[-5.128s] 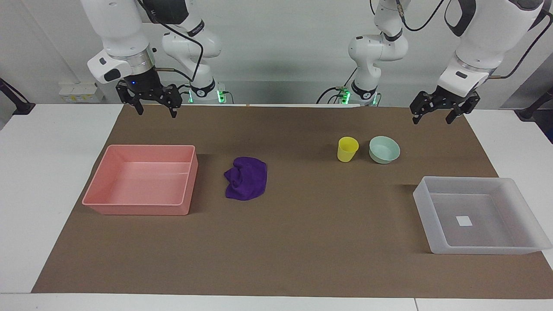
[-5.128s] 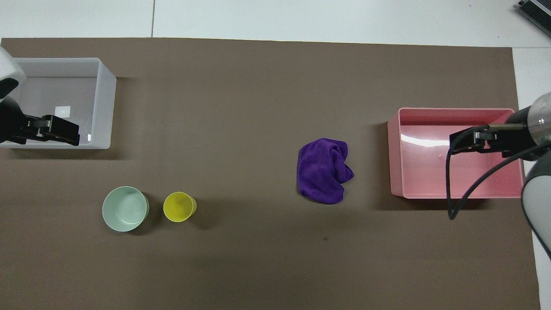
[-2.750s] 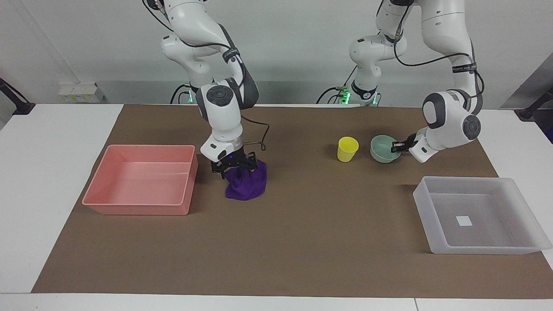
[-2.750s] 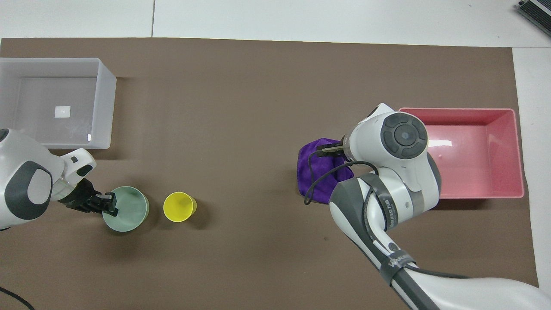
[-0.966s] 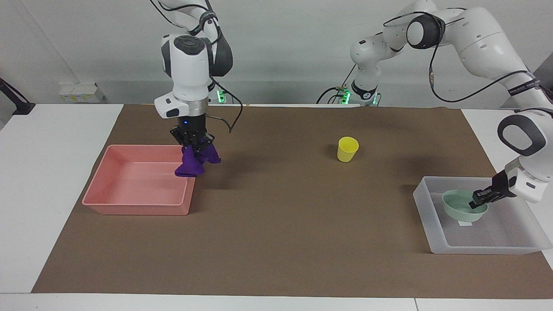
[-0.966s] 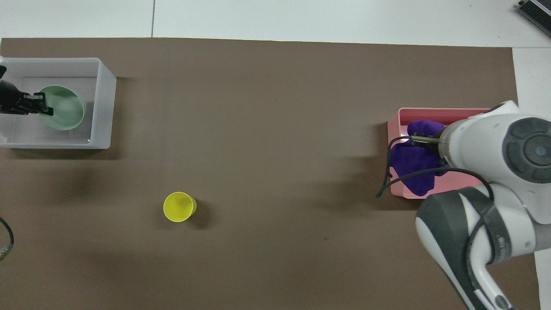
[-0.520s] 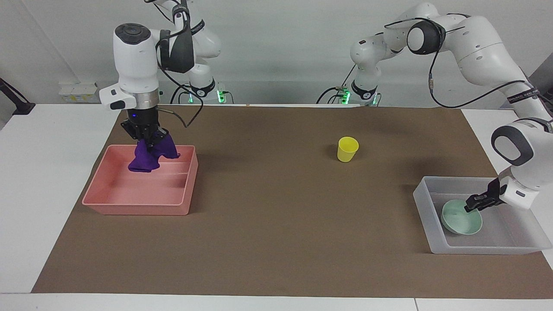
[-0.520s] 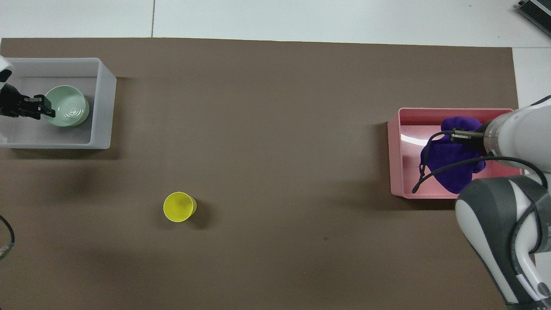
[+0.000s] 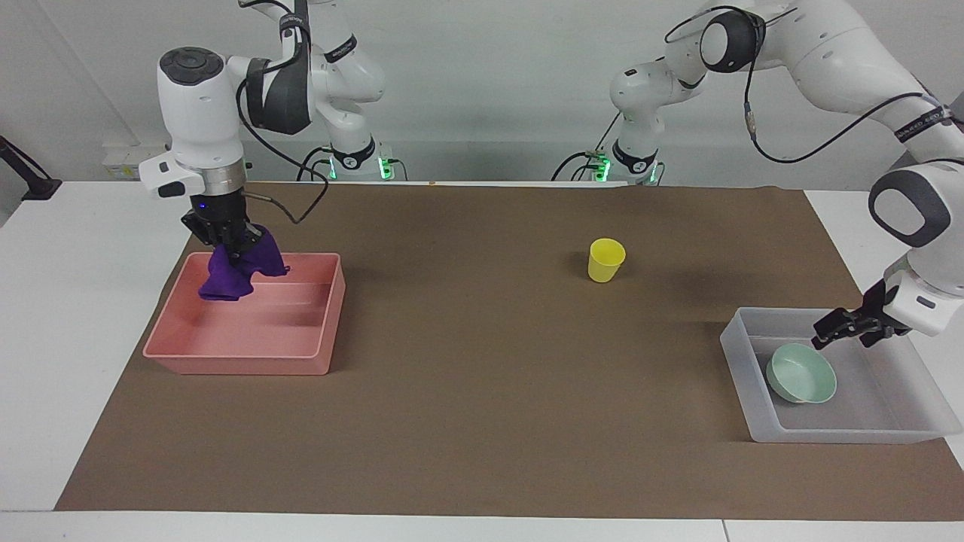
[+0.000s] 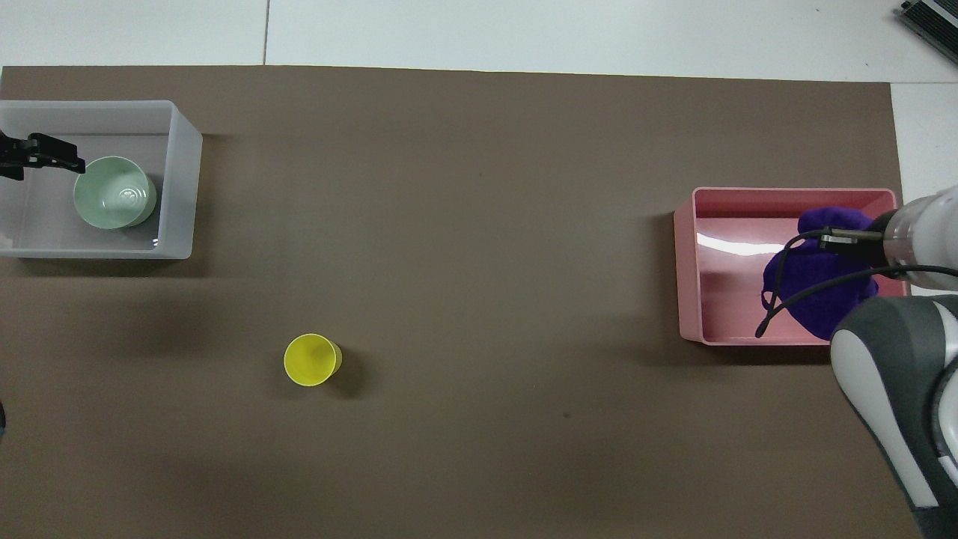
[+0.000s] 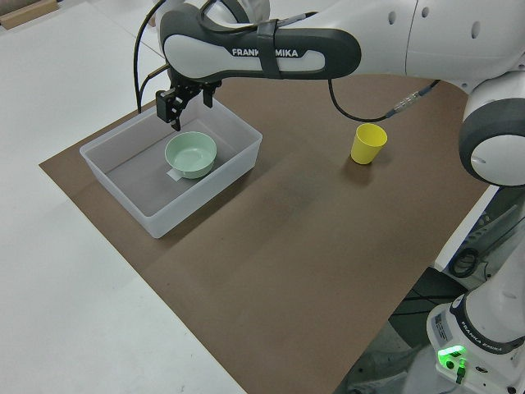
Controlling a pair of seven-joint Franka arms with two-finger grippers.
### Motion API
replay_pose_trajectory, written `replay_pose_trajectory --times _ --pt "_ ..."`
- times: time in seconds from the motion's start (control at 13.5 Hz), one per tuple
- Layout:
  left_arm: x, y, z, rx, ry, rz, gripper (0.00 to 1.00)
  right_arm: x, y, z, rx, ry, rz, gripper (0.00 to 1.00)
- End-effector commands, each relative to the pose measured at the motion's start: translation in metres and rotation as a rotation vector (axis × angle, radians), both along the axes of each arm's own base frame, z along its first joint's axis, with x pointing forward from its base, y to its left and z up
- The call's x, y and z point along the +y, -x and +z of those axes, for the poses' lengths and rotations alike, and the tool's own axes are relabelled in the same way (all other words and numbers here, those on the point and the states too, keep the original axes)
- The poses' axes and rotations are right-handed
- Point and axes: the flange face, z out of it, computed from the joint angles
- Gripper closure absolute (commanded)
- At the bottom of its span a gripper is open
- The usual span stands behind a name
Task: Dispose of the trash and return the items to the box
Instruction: 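Reach the left gripper to the yellow cup and grasp its rim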
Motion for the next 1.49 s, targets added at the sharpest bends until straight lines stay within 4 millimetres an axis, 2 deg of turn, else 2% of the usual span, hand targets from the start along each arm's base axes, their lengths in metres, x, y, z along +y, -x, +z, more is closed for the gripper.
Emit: replay_pose_trajectory --times 0.0,0.07,0.3,0.37,0.59,0.74,0.89,1.04,1.11,1.26,1.41 --pt "-0.060 0.039 0.023 0.156 -0.006 -0.068 0.00 -0.001 -0.002 0.001 0.013 -0.015 0.038 0.37" --pt "-0.089 0.053 0.027 0.192 -0.011 -0.085 0.00 -0.001 -0.002 0.001 0.023 -0.013 0.048 0.00" --pt "-0.156 0.096 0.014 0.248 -0.026 -0.166 0.00 0.002 -0.001 0.004 0.022 -0.012 0.053 0.00" --pt "-0.168 0.114 0.009 0.262 -0.009 -0.178 0.00 0.002 -0.001 0.009 0.023 -0.011 0.050 0.00" --pt "-0.190 0.170 -0.010 0.252 0.063 -0.188 0.00 0.002 -0.003 0.040 0.054 -0.057 0.011 0.00" --pt "-0.211 0.196 -0.035 0.207 0.052 -0.221 0.00 0.000 -0.001 0.065 0.071 -0.089 -0.012 0.00" --pt "-0.216 0.210 -0.059 0.176 0.047 -0.227 0.00 0.000 0.001 0.091 0.073 -0.114 -0.026 0.00" --pt "-0.230 0.219 -0.074 0.175 0.042 -0.242 0.00 0.004 -0.002 0.119 0.098 -0.188 -0.045 0.00" --pt "-0.230 0.220 -0.081 0.162 0.041 -0.239 0.00 0.004 -0.003 0.131 0.116 -0.194 -0.048 0.00" --pt "-0.231 0.223 -0.095 0.143 0.039 -0.237 0.00 0.005 -0.009 0.142 0.117 -0.179 -0.046 0.00" --pt "-0.240 0.229 -0.109 0.130 0.036 -0.253 0.00 0.008 -0.009 0.143 0.116 -0.181 -0.039 0.00"
